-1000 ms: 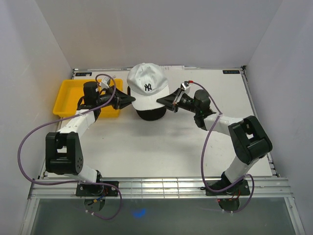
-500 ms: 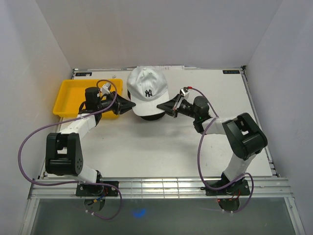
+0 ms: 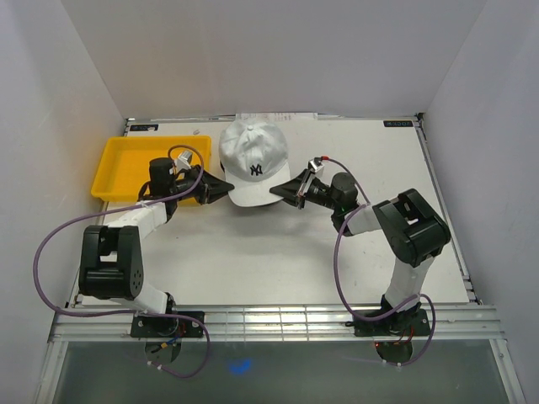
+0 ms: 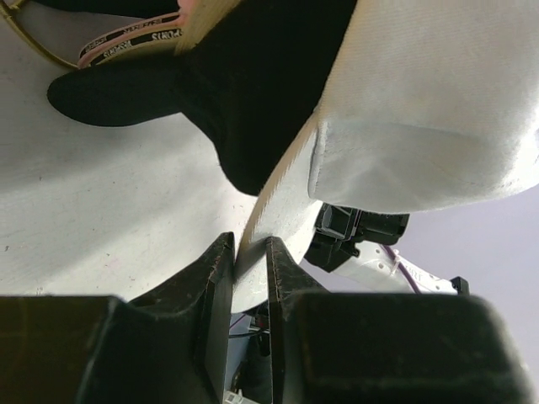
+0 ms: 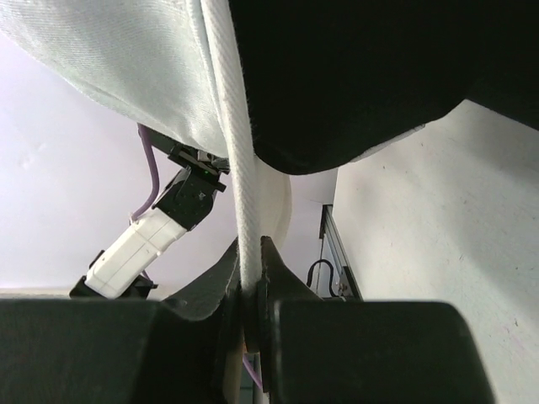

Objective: Stack the hats

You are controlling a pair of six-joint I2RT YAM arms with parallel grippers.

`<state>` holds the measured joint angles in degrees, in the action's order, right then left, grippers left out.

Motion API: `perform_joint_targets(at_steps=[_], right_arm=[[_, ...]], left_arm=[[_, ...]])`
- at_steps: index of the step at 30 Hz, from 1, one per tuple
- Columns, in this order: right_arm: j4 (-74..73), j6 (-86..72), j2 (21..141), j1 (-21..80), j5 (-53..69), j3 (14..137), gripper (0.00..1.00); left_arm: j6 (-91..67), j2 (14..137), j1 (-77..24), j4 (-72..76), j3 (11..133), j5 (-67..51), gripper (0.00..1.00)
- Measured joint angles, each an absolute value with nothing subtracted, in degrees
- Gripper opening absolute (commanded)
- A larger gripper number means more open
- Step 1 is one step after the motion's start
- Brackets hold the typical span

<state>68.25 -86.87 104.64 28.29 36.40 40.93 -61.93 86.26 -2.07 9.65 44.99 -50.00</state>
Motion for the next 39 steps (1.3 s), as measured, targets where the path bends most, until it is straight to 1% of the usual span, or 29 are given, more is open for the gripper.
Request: perform_joint_targets(at_steps=[22,39], right_arm=[[73.65,-86.48,109.03,27.7,35.97,38.46,0.08],[72.36,-83.55,110.48,26.98,36.45,38.59,0.08]], left_arm=[[-61.67,92.03,-2.5,13.76,44.27,-51.37,0.0],[-61.6,95.22,-3.14,16.58,43.7,-50.83,0.0]])
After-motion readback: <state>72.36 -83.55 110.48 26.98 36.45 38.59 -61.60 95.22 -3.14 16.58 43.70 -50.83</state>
